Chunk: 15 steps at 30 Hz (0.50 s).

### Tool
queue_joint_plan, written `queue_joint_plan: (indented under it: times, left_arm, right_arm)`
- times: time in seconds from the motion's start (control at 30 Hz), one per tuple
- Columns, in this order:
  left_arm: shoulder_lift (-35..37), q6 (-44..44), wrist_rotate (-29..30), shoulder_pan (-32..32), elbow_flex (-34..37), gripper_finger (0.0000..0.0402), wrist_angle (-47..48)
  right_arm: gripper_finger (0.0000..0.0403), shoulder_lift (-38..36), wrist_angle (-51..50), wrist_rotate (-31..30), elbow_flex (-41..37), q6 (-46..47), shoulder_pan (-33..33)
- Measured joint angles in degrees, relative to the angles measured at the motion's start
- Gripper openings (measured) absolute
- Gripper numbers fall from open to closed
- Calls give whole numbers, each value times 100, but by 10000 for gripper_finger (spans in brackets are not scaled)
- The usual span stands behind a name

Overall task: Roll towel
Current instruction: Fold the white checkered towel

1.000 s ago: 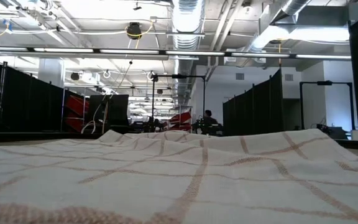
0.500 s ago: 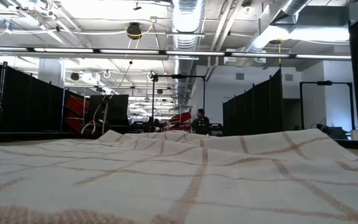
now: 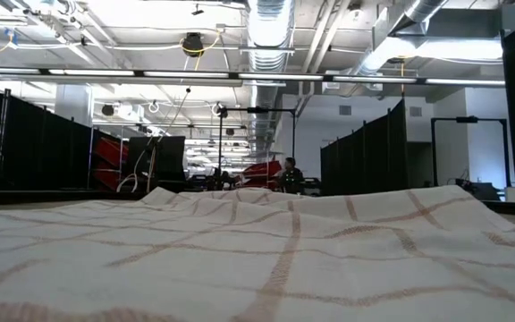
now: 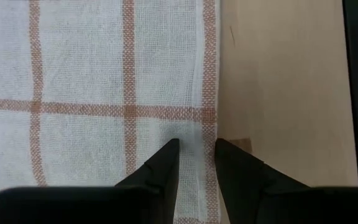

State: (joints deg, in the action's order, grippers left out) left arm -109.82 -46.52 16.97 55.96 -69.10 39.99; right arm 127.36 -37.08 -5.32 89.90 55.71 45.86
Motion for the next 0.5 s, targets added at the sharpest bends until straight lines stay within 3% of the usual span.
queue_joint_plan:
  times: [0.2,0.3,0.43,0.5]
  left_arm:
    - [0,-15,40,-27,0,44,6]
    - [0,-20,42,-26,0,8,5]
    - [0,-29,39,-26,0,2,5]
    - [0,-104,28,-26,0,1,16]
  right_arm:
    - [192,19,-6,3,-2,124,5]
    - [138,21,-5,26,-13,139,3]
    - [31,37,75,78,-13,230,13]
    - [12,41,106,92,-13,304,33]
